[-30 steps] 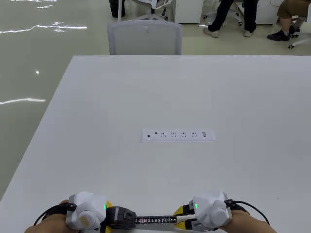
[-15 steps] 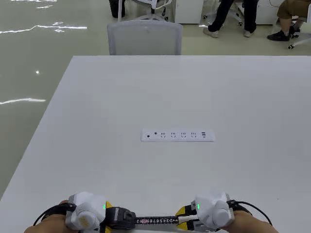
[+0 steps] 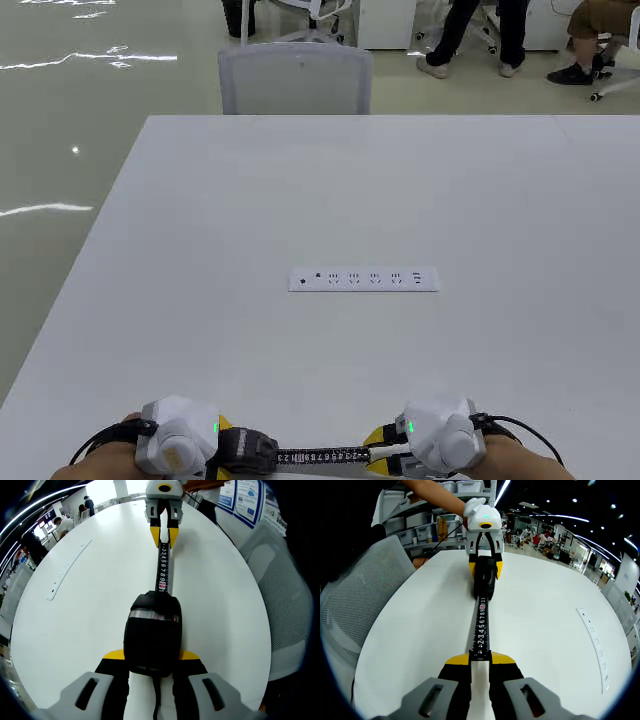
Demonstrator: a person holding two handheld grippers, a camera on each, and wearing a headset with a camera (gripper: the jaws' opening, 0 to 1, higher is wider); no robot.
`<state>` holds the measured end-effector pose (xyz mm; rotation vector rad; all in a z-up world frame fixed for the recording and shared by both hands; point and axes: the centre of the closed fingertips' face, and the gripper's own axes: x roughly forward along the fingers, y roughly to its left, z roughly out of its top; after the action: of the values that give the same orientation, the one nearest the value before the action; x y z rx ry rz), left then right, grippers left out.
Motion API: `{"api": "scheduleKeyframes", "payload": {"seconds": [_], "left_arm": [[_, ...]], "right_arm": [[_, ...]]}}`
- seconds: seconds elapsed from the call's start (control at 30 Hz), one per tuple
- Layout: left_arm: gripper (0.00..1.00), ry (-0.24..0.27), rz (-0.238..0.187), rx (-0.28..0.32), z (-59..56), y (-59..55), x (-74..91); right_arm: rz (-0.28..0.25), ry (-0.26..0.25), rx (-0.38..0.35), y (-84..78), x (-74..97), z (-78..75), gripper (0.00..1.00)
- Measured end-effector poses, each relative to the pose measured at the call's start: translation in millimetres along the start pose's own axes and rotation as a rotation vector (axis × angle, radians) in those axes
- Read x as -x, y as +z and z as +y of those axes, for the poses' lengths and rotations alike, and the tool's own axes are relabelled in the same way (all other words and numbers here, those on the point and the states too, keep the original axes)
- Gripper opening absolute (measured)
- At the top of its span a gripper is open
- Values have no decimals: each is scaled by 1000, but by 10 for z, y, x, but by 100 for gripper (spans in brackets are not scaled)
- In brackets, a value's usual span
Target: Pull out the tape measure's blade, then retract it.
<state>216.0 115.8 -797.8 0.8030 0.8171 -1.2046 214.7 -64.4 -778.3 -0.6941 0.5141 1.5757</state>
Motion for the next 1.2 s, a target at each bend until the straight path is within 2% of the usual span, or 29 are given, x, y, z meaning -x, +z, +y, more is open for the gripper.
{"api": "scheduleKeyframes", "payload": {"seconds": [0.53,1.2], "left_arm": [[28,-4,3,-2,-13,41,31],[28,-3,6,-5,0,29,28]], "right_arm": [[-5,-4,-2,-38,44,3,11],[-8,-3,-1,-66,99,8,11]]}}
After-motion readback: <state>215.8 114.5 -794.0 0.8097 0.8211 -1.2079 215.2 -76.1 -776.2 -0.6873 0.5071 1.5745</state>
